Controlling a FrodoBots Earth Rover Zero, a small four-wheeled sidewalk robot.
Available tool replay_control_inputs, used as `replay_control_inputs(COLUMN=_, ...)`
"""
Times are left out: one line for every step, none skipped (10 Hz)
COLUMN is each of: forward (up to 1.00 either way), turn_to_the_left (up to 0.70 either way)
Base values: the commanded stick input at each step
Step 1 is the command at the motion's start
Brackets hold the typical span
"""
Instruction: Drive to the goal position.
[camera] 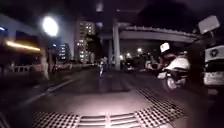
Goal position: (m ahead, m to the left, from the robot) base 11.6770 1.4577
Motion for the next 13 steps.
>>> replay_control_inputs(forward=0.45, turn_to_the_left=0.0)
replay_control_inputs(forward=0.45, turn_to_the_left=0.0)
replay_control_inputs(forward=0.45, turn_to_the_left=0.0)
replay_control_inputs(forward=0.45, turn_to_the_left=0.0)
replay_control_inputs(forward=0.45, turn_to_the_left=0.0)
replay_control_inputs(forward=0.45, turn_to_the_left=0.0)
replay_control_inputs(forward=0.45, turn_to_the_left=0.0)
replay_control_inputs(forward=0.45, turn_to_the_left=0.0)
replay_control_inputs(forward=0.45, turn_to_the_left=0.0)
replay_control_inputs(forward=0.45, turn_to_the_left=0.0)
replay_control_inputs(forward=0.45, turn_to_the_left=0.0)
replay_control_inputs(forward=0.55, turn_to_the_left=0.0)
replay_control_inputs(forward=0.7, turn_to_the_left=0.0)
